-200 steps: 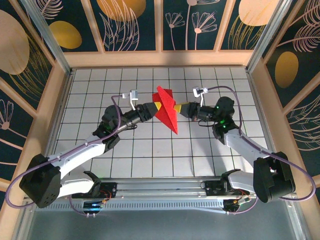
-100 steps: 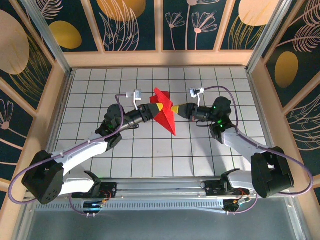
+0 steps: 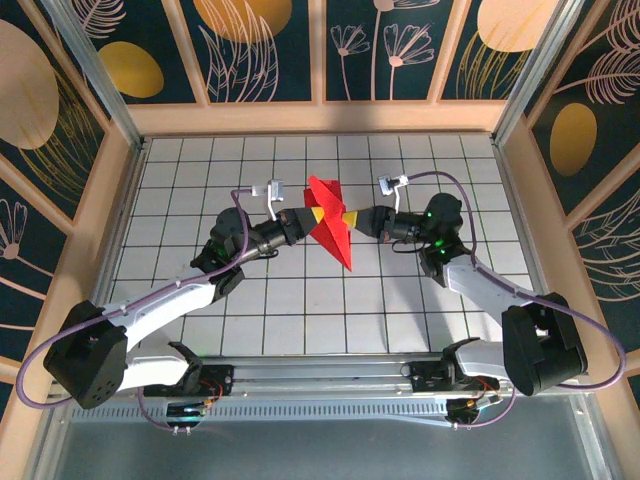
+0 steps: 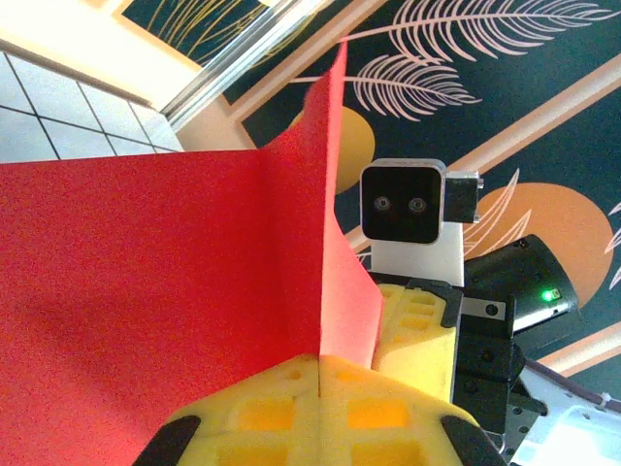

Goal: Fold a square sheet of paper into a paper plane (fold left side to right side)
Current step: Turn over the paper at the center of the table.

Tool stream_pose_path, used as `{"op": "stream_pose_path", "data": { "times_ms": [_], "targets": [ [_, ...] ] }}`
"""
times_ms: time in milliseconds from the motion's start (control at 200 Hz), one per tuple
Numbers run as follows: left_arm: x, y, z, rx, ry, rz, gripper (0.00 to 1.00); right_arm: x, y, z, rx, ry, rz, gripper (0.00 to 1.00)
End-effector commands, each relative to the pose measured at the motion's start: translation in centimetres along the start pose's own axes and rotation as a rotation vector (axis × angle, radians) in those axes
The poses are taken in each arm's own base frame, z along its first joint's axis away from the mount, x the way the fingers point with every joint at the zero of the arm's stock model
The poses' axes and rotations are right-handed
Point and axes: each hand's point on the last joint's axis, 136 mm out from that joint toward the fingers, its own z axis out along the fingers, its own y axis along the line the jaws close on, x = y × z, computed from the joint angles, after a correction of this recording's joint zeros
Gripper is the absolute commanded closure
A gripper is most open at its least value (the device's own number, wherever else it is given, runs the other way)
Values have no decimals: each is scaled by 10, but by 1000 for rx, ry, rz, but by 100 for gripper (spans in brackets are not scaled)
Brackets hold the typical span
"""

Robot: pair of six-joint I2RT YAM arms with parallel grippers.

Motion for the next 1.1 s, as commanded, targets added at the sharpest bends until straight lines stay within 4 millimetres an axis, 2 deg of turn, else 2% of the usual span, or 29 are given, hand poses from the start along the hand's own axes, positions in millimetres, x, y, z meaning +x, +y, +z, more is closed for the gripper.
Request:
{"op": "stream_pose_path", "data": {
  "times_ms": [0, 175, 430, 646, 711, 1096],
  "targets": [
    [-13, -18, -1, 36, -35, 39, 100, -8, 10, 3, 6, 4, -67, 95],
    [-16, -22, -1, 44, -48, 45, 100, -17, 3, -9, 133, -28, -120, 73],
    [-27, -36, -3, 94, -96, 85, 100, -33, -9, -50, 367, -149, -169, 34],
    [-32, -51, -4, 152, -109, 133, 100, -22, -3, -65, 390, -175, -144, 4],
    [-33, -55, -5, 164, -113, 148, 100, -15, 2, -65, 364, -163, -128, 1],
    [-37, -73, -6, 228, -110, 186, 100, 28, 34, -52, 130, -105, -89, 1]
  ]
}}
